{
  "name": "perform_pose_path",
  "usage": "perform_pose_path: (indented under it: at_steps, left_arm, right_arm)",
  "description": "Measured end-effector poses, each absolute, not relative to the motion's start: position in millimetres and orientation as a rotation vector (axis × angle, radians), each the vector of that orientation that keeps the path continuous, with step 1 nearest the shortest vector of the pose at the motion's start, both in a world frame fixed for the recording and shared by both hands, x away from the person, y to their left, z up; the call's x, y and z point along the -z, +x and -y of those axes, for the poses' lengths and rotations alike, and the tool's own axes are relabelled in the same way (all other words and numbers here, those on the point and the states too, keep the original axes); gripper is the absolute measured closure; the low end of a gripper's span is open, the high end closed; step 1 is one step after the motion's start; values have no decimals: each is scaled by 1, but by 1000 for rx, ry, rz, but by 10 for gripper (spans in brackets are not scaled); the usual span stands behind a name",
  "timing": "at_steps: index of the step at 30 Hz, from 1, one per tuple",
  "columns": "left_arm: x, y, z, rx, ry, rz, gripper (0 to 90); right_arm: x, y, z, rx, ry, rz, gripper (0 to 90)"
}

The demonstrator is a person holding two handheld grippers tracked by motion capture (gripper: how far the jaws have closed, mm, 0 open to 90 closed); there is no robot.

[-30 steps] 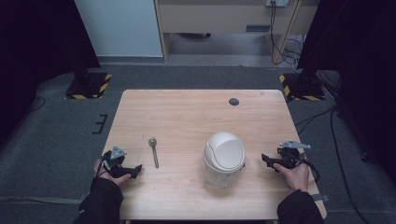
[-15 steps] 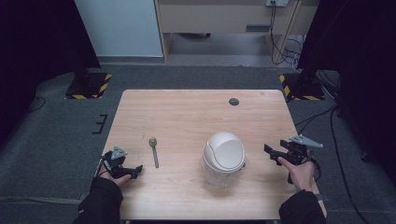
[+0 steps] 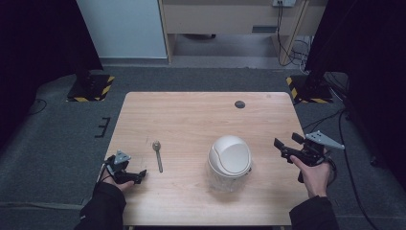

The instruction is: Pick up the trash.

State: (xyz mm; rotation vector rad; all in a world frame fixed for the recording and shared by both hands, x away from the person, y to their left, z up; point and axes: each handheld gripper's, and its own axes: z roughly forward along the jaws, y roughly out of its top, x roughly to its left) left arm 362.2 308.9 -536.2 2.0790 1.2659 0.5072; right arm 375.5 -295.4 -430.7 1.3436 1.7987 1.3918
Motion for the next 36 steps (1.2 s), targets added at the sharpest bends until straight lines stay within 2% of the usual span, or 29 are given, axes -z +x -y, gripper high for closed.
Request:
perform_pose_path:
  at_steps: [17, 36]
  left_arm:
    - [536, 362, -309, -505, 2081, -1267, 0]
    - [536, 362, -309, -504, 2081, -1266, 0]
  right_arm:
    - [392, 358, 247, -1571, 1155, -1896, 148]
    - [422, 356, 202, -1546, 1092, -2098, 134]
